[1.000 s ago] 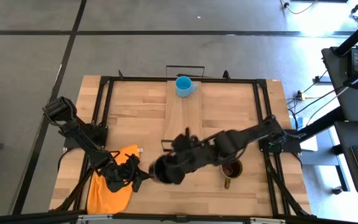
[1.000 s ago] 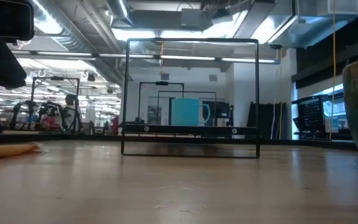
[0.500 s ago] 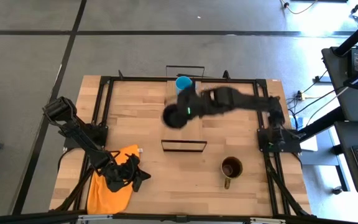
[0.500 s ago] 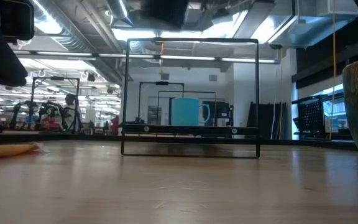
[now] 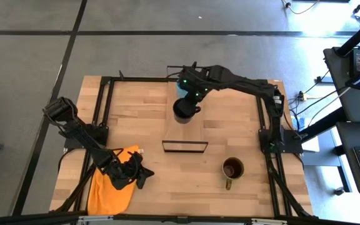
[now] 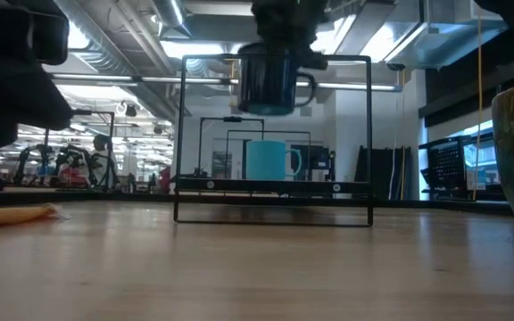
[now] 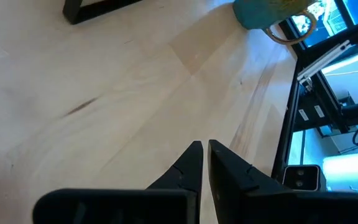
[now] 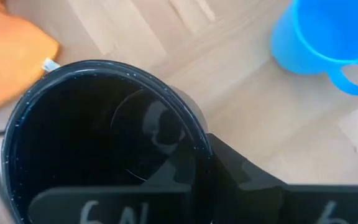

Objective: Stack small to large cups/mugs on shelf
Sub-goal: Put the dark blue mug on the shelf

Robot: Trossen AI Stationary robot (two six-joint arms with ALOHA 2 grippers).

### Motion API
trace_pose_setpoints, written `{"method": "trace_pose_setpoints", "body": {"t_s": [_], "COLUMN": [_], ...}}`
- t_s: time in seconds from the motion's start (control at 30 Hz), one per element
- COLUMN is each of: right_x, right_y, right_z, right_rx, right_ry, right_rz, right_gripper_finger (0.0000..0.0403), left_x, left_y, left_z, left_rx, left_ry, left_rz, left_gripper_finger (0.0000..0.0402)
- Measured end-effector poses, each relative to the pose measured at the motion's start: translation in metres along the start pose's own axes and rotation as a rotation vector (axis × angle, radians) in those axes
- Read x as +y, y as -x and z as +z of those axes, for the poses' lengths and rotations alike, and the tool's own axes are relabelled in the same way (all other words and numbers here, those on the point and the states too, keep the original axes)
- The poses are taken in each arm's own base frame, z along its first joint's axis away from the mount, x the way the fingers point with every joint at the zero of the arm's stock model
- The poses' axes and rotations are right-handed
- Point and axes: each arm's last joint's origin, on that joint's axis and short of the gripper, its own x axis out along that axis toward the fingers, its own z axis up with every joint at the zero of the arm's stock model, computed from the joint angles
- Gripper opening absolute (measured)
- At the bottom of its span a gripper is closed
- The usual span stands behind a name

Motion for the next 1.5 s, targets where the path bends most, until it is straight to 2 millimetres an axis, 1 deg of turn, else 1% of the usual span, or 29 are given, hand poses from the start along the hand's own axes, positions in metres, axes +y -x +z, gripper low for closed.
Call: {"method": "trace_pose_setpoints", "body": {"t_s": [0.13, 0.27, 0.43, 0.57, 0.87, 1.13, 1.23, 1.5], "right_x": [-0.017, -0.039, -0.066, -0.077, -0.078, -0.079, -0.079, -0.078], "right_y": [-0.028, -0.049, -0.055, -0.056, -0.063, -0.074, -0.074, -0.074], "right_z": [0.004, 0.006, 0.008, 0.009, 0.010, 0.012, 0.014, 0.010], "right_rx": [-0.005, -0.021, -0.012, -0.009, 0.001, 0.011, -0.008, 0.016], "right_ry": [-0.013, -0.074, -0.114, -0.113, -0.086, -0.111, -0.124, -0.129], "right_rz": [0.059, 0.043, 0.022, 0.005, 0.005, 0.002, 0.007, -0.032], "right_gripper_finger": [0.0021, 0.0021, 0.0021, 0.0021, 0.0021, 0.0021, 0.0025, 0.0024], "left_x": [0.002, 0.003, 0.005, 0.007, 0.010, 0.010, 0.010, 0.010], "left_y": [-0.004, -0.009, -0.014, -0.019, -0.027, -0.028, -0.028, -0.028], "left_z": [0.005, 0.011, 0.019, 0.026, 0.039, 0.040, 0.040, 0.040], "left_rx": [0.023, 0.009, -0.015, -0.037, -0.011, -0.012, -0.013, -0.011], "left_ry": [0.009, 0.023, 0.042, 0.040, 0.037, 0.032, 0.033, 0.001], "left_rz": [0.014, 0.030, 0.047, 0.063, 0.084, 0.080, 0.079, 0.080], "left_gripper_finger": [0.0019, 0.0019, 0.0019, 0.0019, 0.0019, 0.0019, 0.0019, 0.0019]}}
